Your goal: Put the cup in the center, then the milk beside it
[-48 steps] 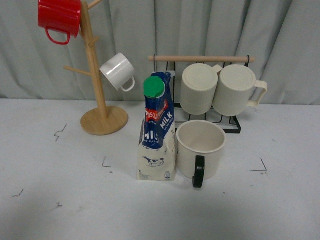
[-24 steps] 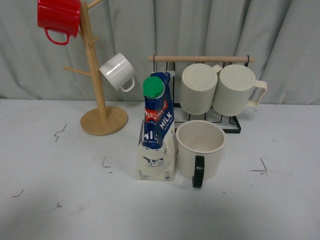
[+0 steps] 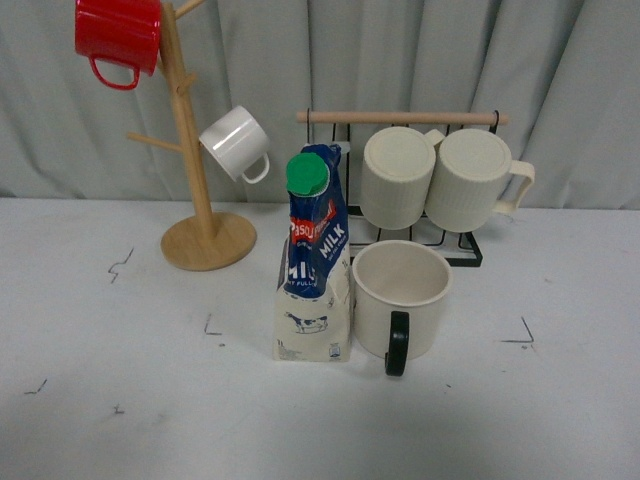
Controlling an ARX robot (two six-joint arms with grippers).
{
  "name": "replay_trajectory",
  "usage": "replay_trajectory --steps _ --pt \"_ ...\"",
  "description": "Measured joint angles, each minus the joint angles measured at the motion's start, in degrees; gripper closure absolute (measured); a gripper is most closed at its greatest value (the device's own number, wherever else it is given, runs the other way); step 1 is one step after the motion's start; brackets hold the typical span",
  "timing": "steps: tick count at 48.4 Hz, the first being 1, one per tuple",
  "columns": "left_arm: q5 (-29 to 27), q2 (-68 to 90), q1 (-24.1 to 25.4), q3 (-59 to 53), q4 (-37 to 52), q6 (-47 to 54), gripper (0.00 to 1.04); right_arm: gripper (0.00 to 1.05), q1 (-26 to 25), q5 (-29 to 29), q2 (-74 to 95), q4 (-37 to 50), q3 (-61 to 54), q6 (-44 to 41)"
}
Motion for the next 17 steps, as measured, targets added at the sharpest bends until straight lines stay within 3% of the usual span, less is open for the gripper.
replay_trajectory --steps 17 --pt "0.00 0.00 0.00 0.00 0.00 0.00 0.07 0.06 0.00 0.00 0.00 -0.02 0.00 0.00"
